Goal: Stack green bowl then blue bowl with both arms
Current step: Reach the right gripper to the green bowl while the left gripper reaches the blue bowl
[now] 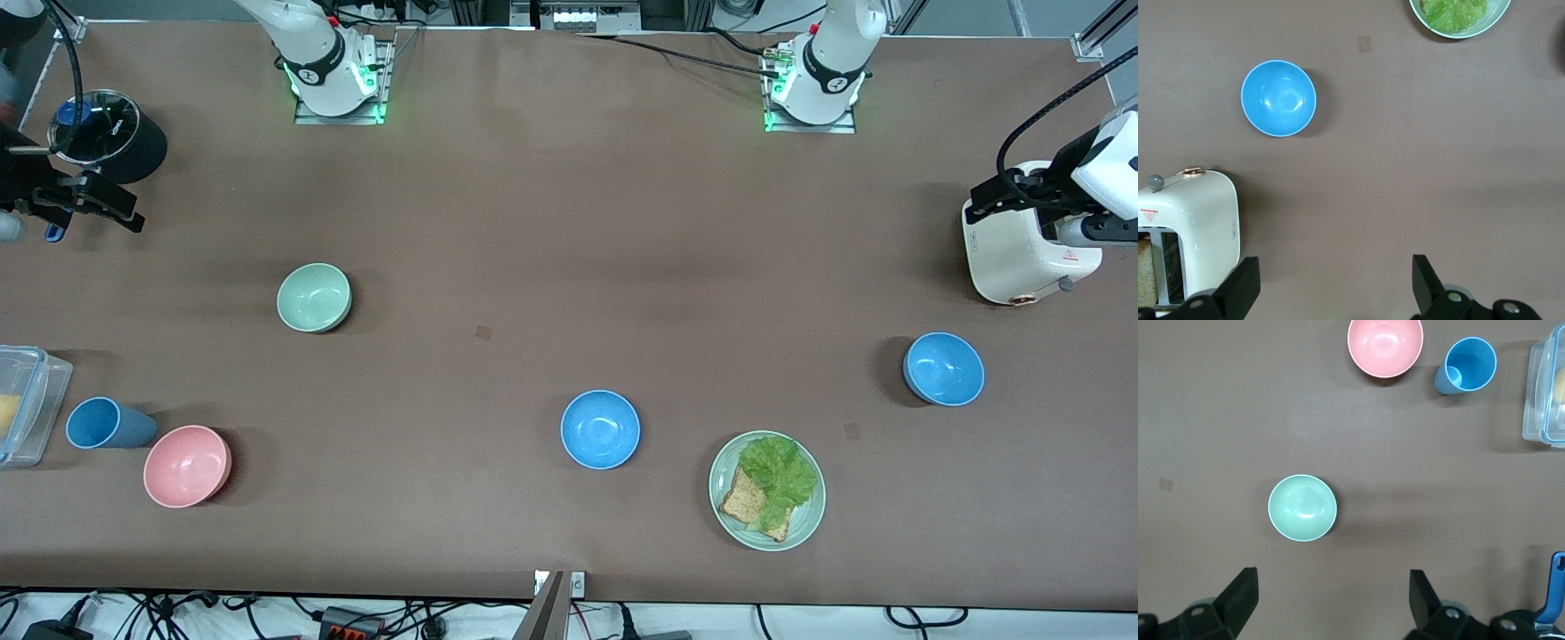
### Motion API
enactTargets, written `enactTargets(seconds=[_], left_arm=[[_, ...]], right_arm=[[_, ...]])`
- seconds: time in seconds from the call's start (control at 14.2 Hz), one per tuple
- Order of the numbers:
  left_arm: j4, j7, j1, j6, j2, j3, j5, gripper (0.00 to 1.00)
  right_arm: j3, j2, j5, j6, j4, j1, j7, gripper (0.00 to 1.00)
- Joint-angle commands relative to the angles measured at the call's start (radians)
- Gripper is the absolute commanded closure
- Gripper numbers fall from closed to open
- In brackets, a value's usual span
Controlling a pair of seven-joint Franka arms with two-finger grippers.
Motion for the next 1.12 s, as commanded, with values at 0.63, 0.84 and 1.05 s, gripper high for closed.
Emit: enactTargets(seconds=[0.63,0.84,1.05], left_arm=[[0.007,0.026,0.037,0.007,0.024,0.014,-0.016,0.00],[-0.002,0.024,0.096,0.090,0.086,0.012,-0.006,0.00],[-0.022,0.026,0.141,0.205,0.177,0.014,-0.002,0.00]], right_arm=[[0.002,0.072,-0.013,0.011,-0.034,0.025,-0.008,0.00],[0.003,0.209,-0.013,0.063,-0.034,0.045,0.000,0.00],[0.003,0.347,-0.013,0.154,-0.035,0.046,0.004,0.00]])
